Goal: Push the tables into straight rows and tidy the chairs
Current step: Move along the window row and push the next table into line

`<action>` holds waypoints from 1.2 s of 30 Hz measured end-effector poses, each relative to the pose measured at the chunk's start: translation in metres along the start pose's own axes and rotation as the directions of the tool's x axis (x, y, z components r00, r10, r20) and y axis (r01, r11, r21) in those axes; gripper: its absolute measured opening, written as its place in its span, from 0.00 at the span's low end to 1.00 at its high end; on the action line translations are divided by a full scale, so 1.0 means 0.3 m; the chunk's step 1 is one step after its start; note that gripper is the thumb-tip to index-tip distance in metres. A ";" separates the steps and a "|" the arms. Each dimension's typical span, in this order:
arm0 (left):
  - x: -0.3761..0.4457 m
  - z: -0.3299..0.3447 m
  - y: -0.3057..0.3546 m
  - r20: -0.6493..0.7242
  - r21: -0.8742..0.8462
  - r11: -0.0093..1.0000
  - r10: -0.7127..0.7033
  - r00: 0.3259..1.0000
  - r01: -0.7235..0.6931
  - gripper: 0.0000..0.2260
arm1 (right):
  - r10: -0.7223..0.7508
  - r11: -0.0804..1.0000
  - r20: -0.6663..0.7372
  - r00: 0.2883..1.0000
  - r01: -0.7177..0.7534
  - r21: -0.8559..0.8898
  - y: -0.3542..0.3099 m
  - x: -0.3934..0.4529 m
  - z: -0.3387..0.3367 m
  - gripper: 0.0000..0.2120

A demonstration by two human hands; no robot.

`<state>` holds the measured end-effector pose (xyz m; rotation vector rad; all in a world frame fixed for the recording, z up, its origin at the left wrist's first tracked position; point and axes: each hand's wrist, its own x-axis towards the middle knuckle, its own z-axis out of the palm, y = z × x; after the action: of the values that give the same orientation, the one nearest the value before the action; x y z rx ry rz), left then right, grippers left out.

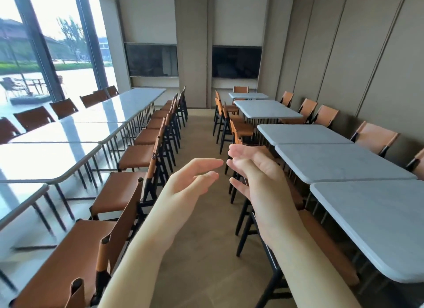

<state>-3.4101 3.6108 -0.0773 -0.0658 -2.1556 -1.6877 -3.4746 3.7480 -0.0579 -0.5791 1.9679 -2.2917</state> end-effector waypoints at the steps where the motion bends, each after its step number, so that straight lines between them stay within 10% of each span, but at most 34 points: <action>1: 0.024 -0.003 -0.017 -0.009 0.004 1.000 -0.004 1.000 0.004 0.14 | 0.006 1.000 0.008 1.000 -0.006 0.006 0.014 0.031 0.004 0.11; 13: 0.413 -0.295 -0.268 -0.241 0.078 0.994 -0.053 0.969 0.074 0.13 | 0.061 0.998 0.213 0.975 -0.059 -0.016 0.235 0.562 0.314 0.10; 36: 1.061 -0.714 -0.644 -0.717 0.106 0.960 -0.106 0.689 0.258 0.09 | 0.160 0.968 0.693 0.703 -0.249 0.029 0.601 1.473 0.812 0.09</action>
<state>-3.6962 3.2918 -0.1072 0.7663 -1.7319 -1.2635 -3.8402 3.3584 -0.0993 -0.9663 1.4246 -1.6783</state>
